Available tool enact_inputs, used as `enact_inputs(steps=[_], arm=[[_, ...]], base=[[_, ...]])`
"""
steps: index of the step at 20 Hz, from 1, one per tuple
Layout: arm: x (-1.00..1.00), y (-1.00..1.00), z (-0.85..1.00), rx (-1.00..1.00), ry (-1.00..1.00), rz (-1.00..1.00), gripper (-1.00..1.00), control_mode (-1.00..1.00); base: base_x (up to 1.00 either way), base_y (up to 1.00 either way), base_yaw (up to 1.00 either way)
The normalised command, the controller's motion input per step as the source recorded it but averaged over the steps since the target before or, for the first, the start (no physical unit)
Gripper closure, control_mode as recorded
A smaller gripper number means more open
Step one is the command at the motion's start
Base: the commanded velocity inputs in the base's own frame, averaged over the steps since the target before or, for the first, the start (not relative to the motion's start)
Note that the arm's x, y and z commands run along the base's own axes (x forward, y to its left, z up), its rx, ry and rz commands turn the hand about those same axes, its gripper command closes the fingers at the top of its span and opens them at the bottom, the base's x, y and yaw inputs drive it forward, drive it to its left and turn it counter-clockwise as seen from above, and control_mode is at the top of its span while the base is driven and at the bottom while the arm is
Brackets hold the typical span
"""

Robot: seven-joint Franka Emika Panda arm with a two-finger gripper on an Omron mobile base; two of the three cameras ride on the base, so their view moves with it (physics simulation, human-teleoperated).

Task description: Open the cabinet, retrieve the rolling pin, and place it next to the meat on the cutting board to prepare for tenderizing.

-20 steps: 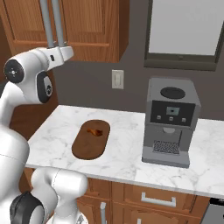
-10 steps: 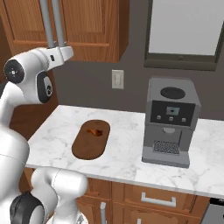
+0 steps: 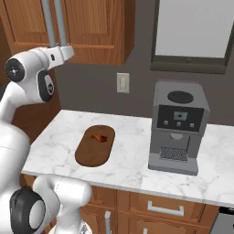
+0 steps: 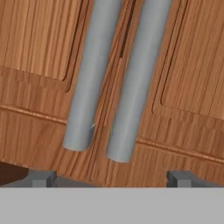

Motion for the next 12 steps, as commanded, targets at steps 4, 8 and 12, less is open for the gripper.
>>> enact_inputs(steps=[4, 8, 12], arm=[[0.52, 0.14, 0.0, 0.0, 0.0, 0.0, -1.0, -1.0], [0.34, -0.16, 0.02, 0.01, 0.0, 0.0, -1.0, -1.0], [-0.01, -0.67, 0.12, 0.05, 0.0, -0.03, -1.0, -1.0]], base=[[0.0, 0.0, 0.0], [0.0, 0.0, 0.0], [0.0, 0.0, 0.0]])
